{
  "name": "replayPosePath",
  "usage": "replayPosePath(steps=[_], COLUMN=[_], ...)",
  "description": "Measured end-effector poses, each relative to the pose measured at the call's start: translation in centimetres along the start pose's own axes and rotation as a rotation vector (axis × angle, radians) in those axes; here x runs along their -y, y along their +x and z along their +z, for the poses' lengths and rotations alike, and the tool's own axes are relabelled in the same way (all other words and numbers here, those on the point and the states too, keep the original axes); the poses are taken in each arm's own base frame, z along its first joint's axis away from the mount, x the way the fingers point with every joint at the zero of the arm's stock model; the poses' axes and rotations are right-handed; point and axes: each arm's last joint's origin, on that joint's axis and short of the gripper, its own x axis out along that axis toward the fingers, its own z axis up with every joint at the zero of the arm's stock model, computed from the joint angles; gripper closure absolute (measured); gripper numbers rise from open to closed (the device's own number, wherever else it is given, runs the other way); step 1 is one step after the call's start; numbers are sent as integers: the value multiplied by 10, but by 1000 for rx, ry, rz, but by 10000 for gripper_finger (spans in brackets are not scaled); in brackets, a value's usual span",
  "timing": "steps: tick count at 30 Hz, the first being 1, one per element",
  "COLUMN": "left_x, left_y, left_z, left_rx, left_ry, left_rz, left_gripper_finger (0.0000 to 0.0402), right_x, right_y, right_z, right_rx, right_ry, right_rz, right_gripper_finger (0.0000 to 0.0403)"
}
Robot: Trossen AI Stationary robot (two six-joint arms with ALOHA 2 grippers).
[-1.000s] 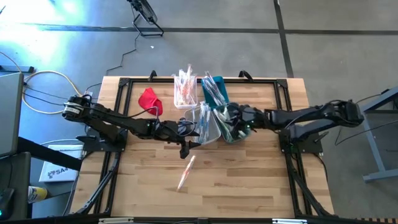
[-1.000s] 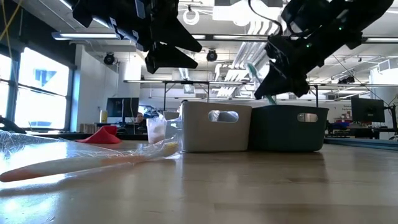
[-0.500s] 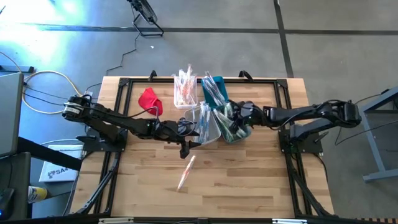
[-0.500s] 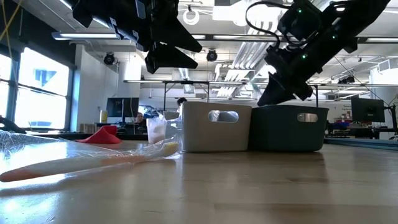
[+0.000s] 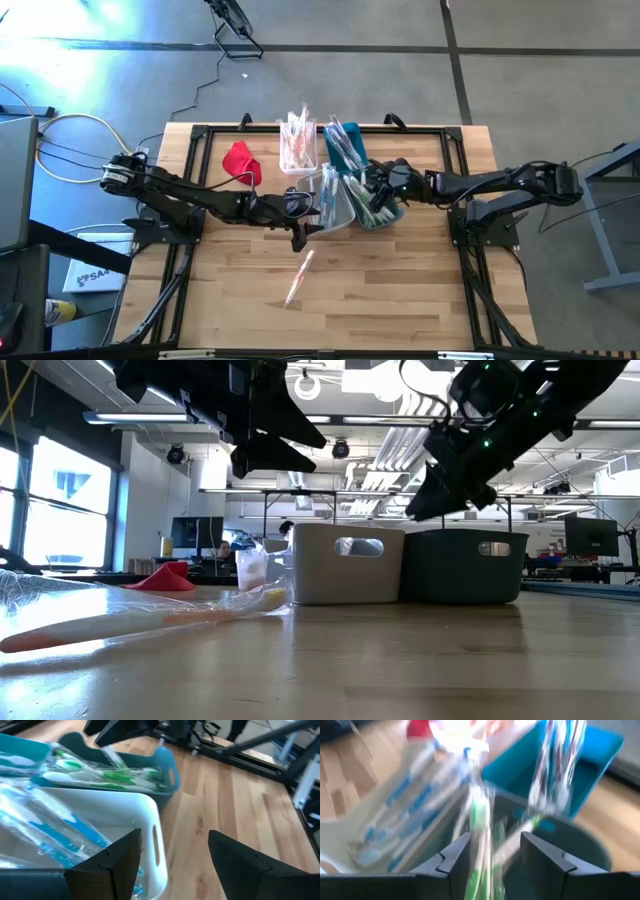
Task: Pick & Place Toothbrushes
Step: Adjust the bins
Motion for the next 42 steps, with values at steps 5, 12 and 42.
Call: replayPosePath(steps=[5, 12, 42], left_x=[-1, -8, -56], left_y=[0, -9, -6], left_z=[1, 1, 2], left_rx=[13, 17, -89], left_ry=[-10, 29, 24], left_rz=[35, 211, 440], left_gripper_finger=[176, 176, 371], right_x=[-3, -14, -20], right_y=[-13, -21, -23], right_z=[7, 5, 9], right_rx=[64, 69, 147], right_ry=[-8, -93, -386], right_rz=[14, 71, 82], right_gripper_finger=[275, 358, 400])
